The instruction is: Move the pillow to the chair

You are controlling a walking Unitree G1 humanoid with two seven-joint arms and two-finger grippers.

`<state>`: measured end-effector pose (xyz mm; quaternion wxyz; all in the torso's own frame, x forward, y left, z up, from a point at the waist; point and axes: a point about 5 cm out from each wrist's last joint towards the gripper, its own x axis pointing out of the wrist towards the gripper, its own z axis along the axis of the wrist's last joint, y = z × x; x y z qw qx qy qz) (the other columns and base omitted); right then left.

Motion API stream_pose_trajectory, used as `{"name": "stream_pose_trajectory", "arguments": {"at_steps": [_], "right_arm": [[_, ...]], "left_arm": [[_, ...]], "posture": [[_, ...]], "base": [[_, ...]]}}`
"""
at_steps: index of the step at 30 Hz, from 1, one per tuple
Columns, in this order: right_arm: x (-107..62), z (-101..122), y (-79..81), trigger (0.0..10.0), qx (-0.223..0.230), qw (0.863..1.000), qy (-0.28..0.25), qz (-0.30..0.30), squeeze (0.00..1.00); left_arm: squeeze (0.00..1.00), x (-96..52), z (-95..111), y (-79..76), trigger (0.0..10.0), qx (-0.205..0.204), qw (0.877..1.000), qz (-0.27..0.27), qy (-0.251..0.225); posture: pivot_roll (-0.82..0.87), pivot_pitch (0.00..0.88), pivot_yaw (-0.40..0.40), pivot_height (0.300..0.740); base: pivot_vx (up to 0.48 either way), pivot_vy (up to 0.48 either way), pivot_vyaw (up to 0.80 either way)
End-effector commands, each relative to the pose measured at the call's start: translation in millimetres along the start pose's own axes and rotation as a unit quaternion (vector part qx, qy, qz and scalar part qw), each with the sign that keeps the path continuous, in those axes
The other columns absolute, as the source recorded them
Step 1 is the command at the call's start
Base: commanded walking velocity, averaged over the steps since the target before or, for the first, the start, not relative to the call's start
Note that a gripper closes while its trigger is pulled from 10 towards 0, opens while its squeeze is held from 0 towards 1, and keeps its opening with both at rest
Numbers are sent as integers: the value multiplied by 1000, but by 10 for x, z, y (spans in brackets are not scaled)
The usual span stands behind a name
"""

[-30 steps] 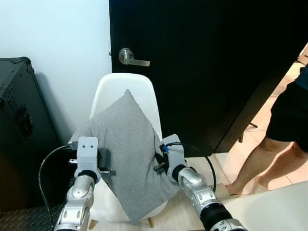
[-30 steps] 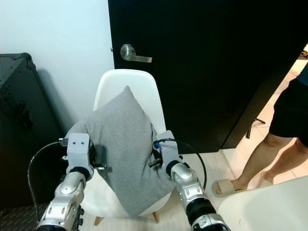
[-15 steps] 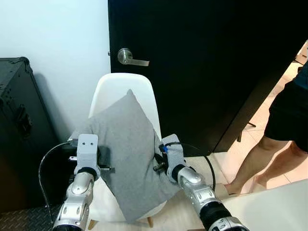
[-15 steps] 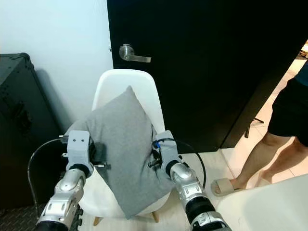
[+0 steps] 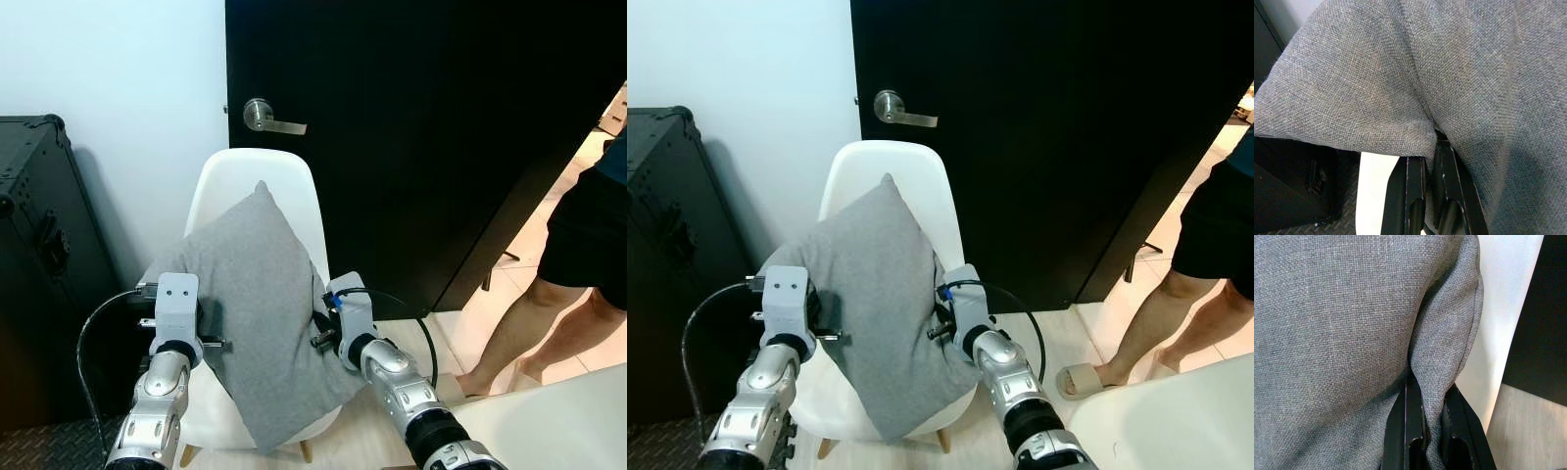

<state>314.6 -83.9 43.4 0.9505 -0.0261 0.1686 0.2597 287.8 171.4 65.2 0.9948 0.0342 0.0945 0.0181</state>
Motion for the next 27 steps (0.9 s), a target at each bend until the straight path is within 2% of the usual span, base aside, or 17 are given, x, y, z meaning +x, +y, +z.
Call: {"name": "stream_pose_trajectory", "arguments": {"at_steps": [1,4,5,9,23,27], "right_arm": [[47,104,101,10000,0,999,-24,24,0],[47,102,108,10000,-2,999,-25,25,0],[37,118,133,10000,5,998,-43,37,0],[57,117,137,10000,-11,999,-30,30,0],[67,146,145,10000,27,998,-42,28,0],[69,145,144,10000,19,999,-40,29,0]], "left_arm": [[0,-6,13,-141,10000,3,999,-31,-6],[0,-8,11,-143,10000,3,999,-32,-6],[0,-11,10,-145,10000,3,999,-32,-5],[0,-13,8,-148,10000,3,999,-32,-5],[0,-24,1,-173,10000,1,999,-38,-3],[0,-22,3,-172,10000,1,999,-37,-4]], "posture": [[105,0,-112,675],[105,0,-111,675],[106,0,-110,670],[109,0,-112,665],[110,0,-108,660],[110,0,-109,660]], "base": [[0,0,0],[0,0,0],[0,0,0],[0,0,0],[0,0,0],[0,0,0]]}}
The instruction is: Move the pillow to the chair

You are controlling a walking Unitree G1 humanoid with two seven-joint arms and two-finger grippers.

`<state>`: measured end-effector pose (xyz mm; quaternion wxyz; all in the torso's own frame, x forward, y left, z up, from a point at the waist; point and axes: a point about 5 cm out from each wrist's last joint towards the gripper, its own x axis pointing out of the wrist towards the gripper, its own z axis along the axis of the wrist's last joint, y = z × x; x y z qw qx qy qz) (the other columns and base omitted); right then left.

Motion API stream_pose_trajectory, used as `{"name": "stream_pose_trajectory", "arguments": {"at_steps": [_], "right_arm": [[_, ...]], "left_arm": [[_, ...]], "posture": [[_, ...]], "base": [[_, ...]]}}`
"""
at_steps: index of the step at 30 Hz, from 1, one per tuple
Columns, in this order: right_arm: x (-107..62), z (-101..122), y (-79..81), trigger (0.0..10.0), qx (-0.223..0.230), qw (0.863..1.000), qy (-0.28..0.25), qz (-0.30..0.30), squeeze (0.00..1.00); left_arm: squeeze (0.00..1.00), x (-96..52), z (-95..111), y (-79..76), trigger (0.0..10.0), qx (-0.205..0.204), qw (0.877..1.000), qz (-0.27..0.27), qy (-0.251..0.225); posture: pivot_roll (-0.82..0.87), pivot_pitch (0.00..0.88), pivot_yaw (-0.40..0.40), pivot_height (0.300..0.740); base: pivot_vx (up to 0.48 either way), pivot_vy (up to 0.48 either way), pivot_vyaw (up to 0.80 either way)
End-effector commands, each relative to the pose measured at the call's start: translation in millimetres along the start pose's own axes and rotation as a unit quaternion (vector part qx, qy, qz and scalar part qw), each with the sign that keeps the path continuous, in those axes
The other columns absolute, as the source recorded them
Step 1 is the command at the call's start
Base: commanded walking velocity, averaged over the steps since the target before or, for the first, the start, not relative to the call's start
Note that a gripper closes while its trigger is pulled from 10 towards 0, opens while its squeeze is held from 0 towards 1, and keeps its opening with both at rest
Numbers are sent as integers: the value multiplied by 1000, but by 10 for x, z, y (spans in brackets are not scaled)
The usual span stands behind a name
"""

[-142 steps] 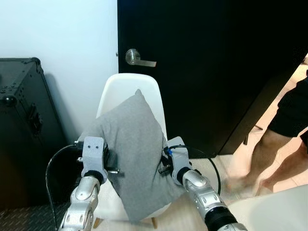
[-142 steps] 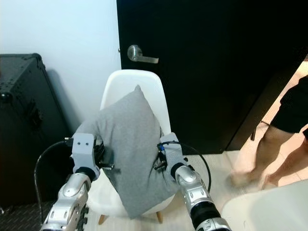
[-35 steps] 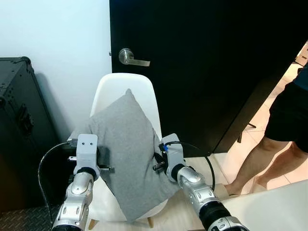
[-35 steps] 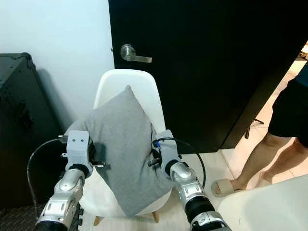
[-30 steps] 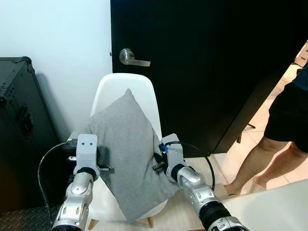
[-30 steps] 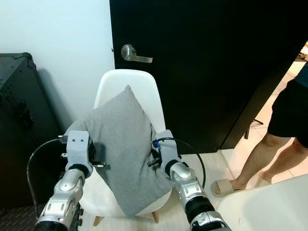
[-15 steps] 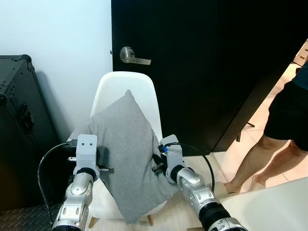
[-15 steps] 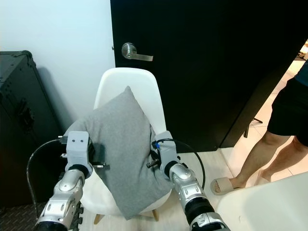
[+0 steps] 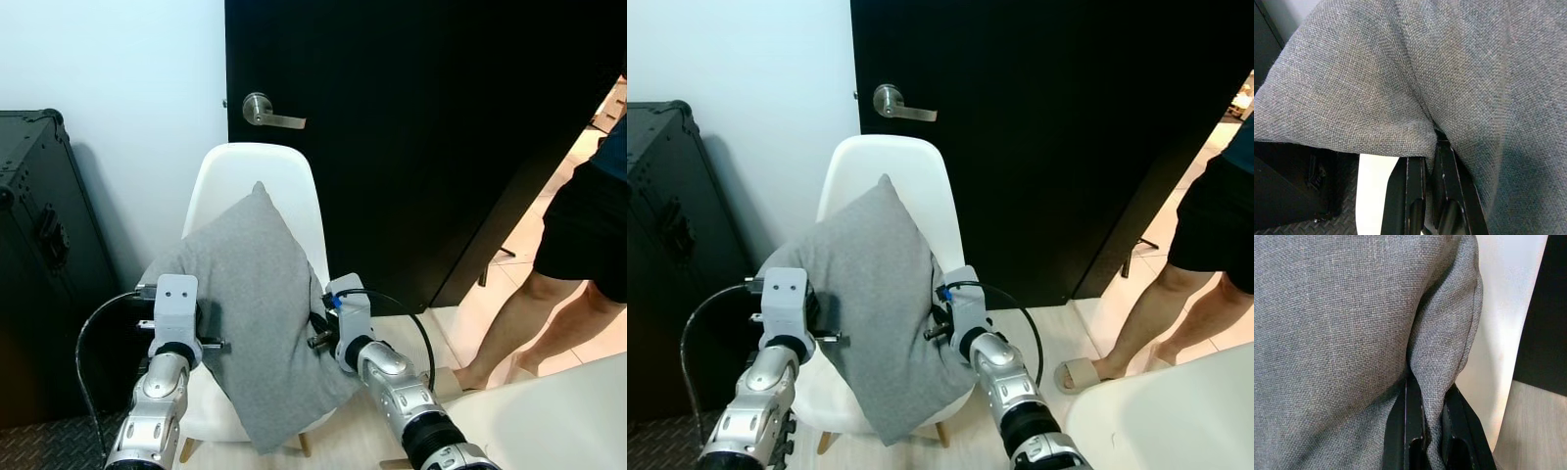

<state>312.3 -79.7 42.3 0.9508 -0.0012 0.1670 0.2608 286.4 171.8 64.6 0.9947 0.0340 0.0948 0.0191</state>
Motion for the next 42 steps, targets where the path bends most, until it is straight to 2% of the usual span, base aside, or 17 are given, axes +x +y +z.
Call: {"name": "stream_pose_trajectory", "arguments": {"at_steps": [1,11,16,25,31,42], "right_arm": [[67,150,103,10000,-4,999,-31,25,0],[66,140,124,10000,-13,999,-30,32,0],[47,145,135,10000,1,998,-44,37,0],[61,152,128,10000,-15,999,-37,34,0],[54,153,136,10000,-9,998,-43,40,0],[65,169,129,10000,-8,998,-45,34,0]], "left_arm": [[0,-9,11,-176,10000,1,999,-38,-4],[0,0,15,-162,10000,2,999,-37,-4],[0,-6,11,-165,10000,2,999,-37,-3],[0,-2,11,-156,10000,2,999,-35,-4],[0,-7,8,-146,10000,2,999,-34,-3],[0,-17,-4,-130,10000,0,1000,-30,-1]], "posture": [[110,0,-109,660],[111,0,-108,660],[110,0,-108,650],[112,0,-109,650],[113,0,-108,625],[114,0,-109,625]], "base": [[0,0,0],[0,0,0],[0,0,0],[0,0,0],[0,0,0],[0,0,0]]}}
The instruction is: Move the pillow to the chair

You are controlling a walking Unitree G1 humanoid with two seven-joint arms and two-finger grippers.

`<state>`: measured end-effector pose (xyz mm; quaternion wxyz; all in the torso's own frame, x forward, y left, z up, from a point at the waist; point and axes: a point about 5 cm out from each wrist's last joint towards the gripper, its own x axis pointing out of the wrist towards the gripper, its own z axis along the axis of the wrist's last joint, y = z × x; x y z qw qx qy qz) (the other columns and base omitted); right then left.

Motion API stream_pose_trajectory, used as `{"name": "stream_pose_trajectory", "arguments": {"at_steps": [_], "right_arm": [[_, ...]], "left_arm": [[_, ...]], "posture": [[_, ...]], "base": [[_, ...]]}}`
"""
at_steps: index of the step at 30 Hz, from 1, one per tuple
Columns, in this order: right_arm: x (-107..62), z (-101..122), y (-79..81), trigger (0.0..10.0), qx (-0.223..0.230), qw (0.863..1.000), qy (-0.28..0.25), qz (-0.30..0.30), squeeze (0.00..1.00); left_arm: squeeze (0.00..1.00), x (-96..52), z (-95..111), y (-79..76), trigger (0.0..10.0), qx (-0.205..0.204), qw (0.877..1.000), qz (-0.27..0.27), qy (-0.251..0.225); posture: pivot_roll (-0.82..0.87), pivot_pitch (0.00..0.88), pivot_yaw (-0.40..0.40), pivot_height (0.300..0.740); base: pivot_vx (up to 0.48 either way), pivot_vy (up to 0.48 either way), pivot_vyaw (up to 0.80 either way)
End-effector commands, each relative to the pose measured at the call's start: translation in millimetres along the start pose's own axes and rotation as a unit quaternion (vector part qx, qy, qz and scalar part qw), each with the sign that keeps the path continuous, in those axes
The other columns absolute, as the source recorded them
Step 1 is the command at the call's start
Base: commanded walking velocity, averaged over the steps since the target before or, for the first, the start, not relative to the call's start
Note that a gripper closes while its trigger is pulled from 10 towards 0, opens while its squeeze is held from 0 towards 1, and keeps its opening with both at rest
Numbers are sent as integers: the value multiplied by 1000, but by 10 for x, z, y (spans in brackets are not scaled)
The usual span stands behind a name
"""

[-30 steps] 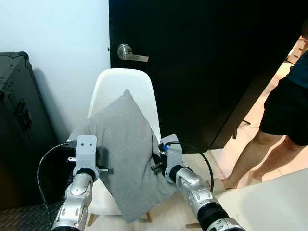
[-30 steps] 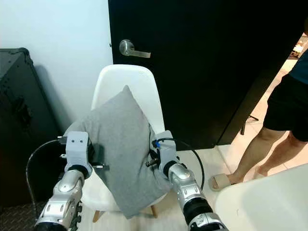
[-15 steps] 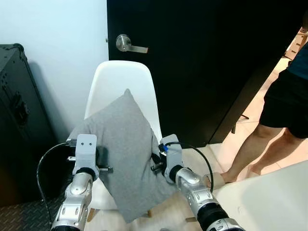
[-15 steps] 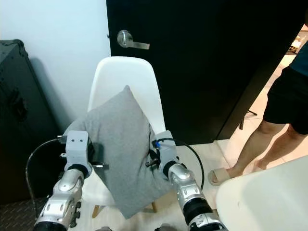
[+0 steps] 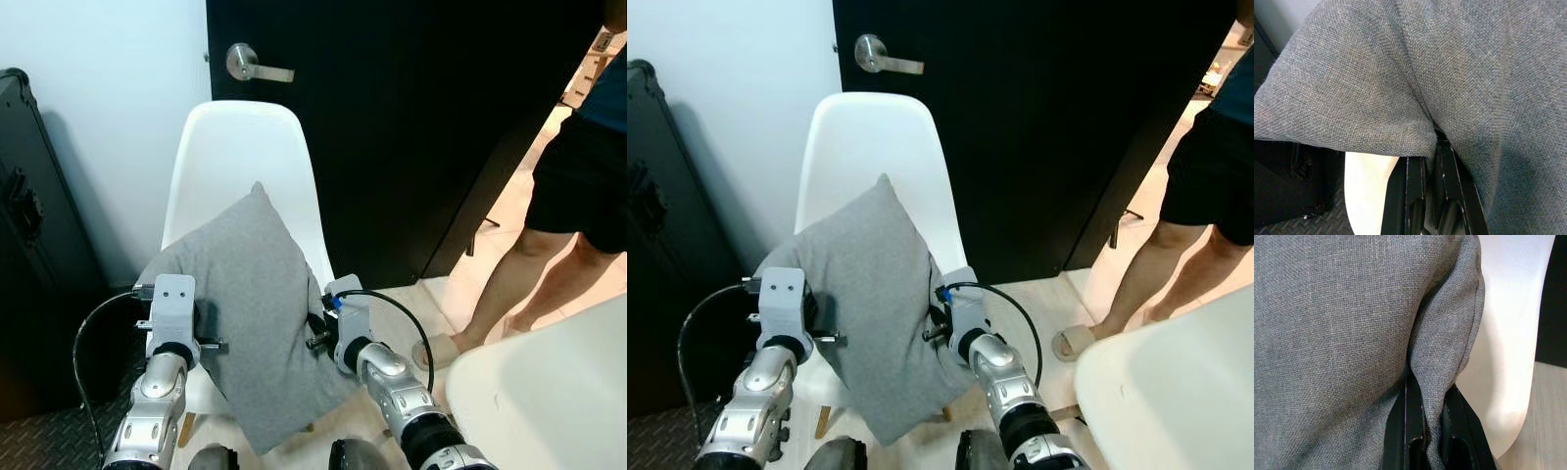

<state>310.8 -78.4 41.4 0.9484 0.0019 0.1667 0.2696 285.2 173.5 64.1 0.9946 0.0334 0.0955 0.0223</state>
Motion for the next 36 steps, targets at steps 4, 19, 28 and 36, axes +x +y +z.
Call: {"name": "stream_pose_trajectory", "arguments": {"at_steps": [4,19,28,36], "right_arm": [[72,183,110,10000,-11,999,-44,26,0],[113,237,135,10000,-14,998,-45,33,0],[216,331,203,10000,-2,998,-40,49,0],[425,778,324,10000,2,996,-50,69,0]], "left_arm": [[0,-9,4,-138,10000,1,999,-32,-2],[0,10,18,-14,10000,8,1000,-12,-6],[0,56,68,253,10000,28,999,29,-17],[0,337,465,764,10000,64,992,92,-50]], "posture": [[114,0,-111,625],[116,0,-127,610],[120,0,-151,605],[133,0,-209,600]], "base": [[0,0,0],[0,0,0],[0,0,0],[0,0,0]]}}
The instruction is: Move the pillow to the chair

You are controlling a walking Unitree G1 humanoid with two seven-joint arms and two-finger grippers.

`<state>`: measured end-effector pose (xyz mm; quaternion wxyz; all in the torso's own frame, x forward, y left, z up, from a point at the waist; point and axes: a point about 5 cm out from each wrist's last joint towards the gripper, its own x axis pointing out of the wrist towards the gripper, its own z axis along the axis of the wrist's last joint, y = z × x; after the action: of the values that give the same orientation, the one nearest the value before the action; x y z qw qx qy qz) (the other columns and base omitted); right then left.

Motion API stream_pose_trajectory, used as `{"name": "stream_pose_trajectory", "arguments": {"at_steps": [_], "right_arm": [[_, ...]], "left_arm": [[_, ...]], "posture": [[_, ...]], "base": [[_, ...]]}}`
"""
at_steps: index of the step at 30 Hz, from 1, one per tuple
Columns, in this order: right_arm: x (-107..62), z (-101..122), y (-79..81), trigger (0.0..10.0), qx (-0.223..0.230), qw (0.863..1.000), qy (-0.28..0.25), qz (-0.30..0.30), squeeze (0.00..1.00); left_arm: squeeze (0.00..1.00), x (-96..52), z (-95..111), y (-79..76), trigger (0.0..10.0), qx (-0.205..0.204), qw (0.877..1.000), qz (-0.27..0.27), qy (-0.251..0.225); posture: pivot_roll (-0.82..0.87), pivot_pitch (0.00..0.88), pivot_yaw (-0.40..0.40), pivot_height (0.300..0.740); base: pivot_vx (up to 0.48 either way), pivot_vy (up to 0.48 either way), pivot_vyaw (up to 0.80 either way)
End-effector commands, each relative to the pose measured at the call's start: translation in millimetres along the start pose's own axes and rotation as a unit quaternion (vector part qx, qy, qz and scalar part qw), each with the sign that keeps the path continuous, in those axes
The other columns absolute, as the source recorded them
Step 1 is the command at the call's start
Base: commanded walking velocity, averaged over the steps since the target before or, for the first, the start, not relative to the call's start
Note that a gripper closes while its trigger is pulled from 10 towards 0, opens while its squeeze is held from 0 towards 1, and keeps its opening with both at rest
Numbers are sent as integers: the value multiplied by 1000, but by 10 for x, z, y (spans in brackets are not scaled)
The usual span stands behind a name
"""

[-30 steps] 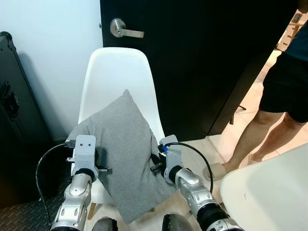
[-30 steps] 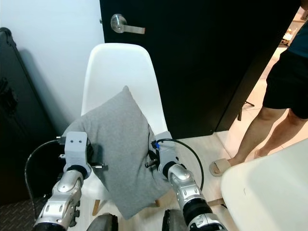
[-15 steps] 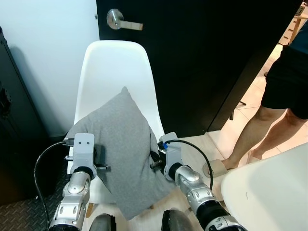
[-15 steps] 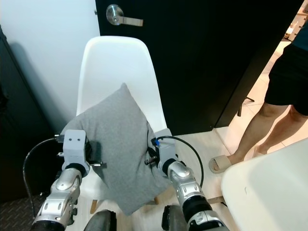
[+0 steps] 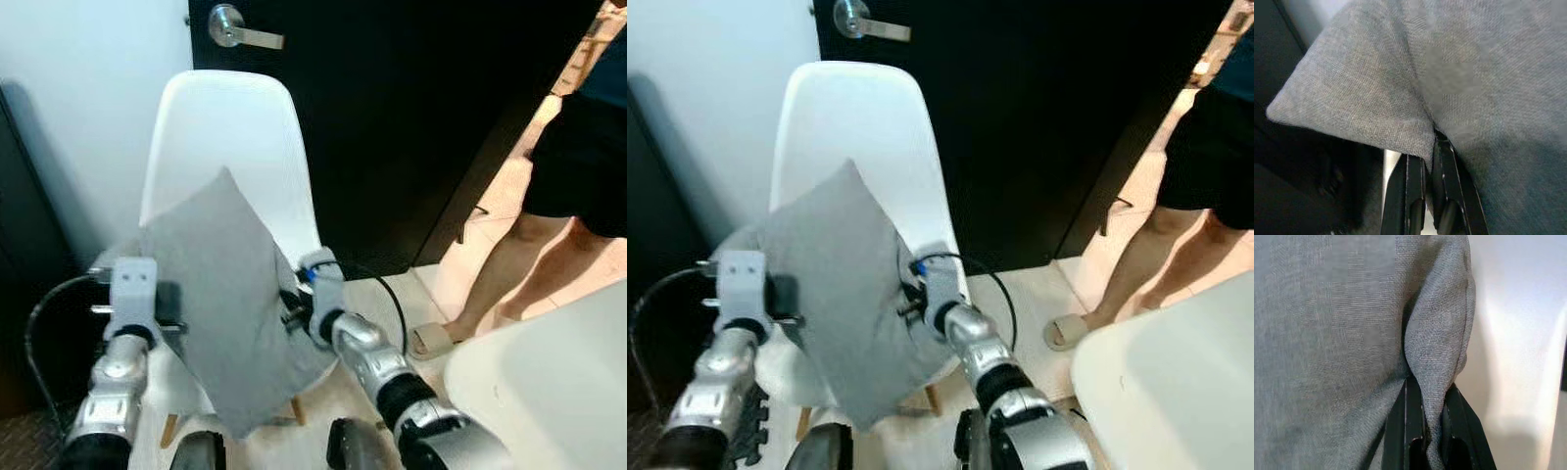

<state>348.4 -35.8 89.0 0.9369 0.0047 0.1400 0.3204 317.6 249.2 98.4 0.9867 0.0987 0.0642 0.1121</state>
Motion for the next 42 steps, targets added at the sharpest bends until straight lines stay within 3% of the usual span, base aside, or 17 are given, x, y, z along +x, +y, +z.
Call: {"name": "stream_pose_trajectory", "arguments": {"at_steps": [1,2,4,10,18,21,27,42], "right_arm": [[127,318,123,10000,36,998,-36,23,0],[156,408,141,10000,51,997,-42,27,0],[156,408,141,10000,51,997,-42,27,0],[193,546,88,10000,63,997,-40,-3,0],[193,666,8,10000,56,996,-53,-37,0],[176,761,-70,10000,67,993,-75,-65,0],[147,668,-137,10000,103,989,-71,-81,0],[128,454,-131,10000,94,993,-23,-66,0]], "left_arm": [[0,165,283,98,10000,17,999,5,-40],[0,228,396,155,10000,23,998,10,-51],[0,228,396,155,10000,23,998,10,-51],[0,395,645,267,10000,55,997,12,-58],[0,466,744,232,10000,82,994,-15,-64],[0,503,809,139,10000,94,991,-53,-74],[0,569,911,-21,10000,124,985,-99,-72],[0,593,874,-109,10000,158,977,-135,-53]], "posture": [[133,0,-216,600],[133,0,-219,600],[133,0,-219,600],[145,33,-240,585],[151,38,-236,580],[153,40,-217,580],[164,49,-128,580],[178,78,-39,580]], "base": [[0,0,0],[0,0,0],[0,0,0],[0,0,0],[0,0,0],[0,0,0],[0,0,0],[0,0,0]]}}
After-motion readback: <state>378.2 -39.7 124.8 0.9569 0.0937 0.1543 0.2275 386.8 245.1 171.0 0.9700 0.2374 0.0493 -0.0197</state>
